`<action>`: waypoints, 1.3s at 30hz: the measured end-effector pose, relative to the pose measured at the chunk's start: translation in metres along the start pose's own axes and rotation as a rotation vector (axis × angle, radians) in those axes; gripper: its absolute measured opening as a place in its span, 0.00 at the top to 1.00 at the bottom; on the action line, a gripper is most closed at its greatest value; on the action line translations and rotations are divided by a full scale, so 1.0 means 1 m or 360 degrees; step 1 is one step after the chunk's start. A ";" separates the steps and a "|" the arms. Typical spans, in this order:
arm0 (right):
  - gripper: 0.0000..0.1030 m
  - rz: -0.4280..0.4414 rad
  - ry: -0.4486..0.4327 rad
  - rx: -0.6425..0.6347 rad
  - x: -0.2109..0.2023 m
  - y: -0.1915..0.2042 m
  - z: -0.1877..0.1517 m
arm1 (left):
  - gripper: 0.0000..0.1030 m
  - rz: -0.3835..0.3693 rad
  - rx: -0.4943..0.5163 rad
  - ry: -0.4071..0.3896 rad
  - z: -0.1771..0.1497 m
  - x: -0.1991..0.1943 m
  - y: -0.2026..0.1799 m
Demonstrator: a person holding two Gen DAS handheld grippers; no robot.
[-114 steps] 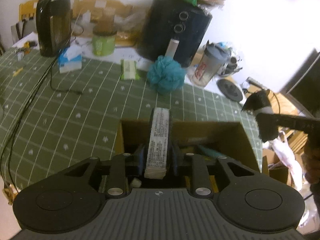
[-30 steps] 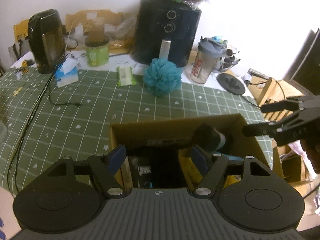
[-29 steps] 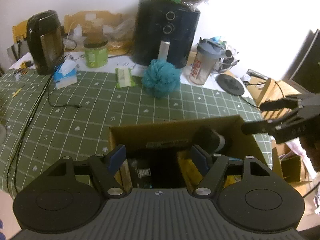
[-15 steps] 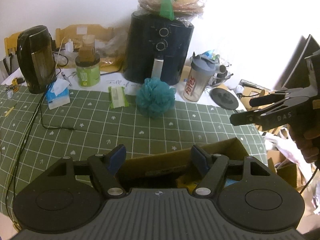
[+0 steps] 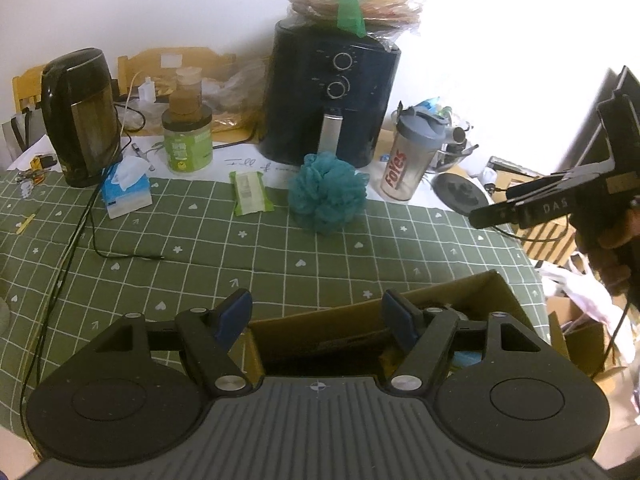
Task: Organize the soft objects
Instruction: 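Move the right tool from the box toward the teal mesh puff, then close the right tool on the teal mesh puff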
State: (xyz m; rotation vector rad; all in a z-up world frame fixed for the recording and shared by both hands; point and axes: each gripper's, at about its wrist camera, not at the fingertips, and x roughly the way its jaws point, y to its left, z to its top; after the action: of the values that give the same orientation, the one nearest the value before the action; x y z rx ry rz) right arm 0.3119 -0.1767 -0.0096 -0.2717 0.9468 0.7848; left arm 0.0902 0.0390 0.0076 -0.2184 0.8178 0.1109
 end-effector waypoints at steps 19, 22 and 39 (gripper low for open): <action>0.00 0.0103 -0.0002 -0.0042 0.047 -0.011 0.033 | 0.31 0.0005 0.0017 -0.0033 0.007 0.009 0.012; 0.00 0.0109 -0.0008 -0.0069 0.058 -0.011 0.038 | 0.31 0.0018 0.0025 -0.0042 0.008 0.011 0.013; 0.00 0.0089 -0.0024 -0.0213 0.145 -0.002 0.049 | 0.31 0.0104 0.0005 -0.0034 0.003 0.010 0.036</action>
State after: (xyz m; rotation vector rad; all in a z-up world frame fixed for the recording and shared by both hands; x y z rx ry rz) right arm 0.3931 -0.0825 -0.0992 -0.3564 0.8921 0.9023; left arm 0.0923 0.0743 -0.0030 -0.1870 0.8037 0.1729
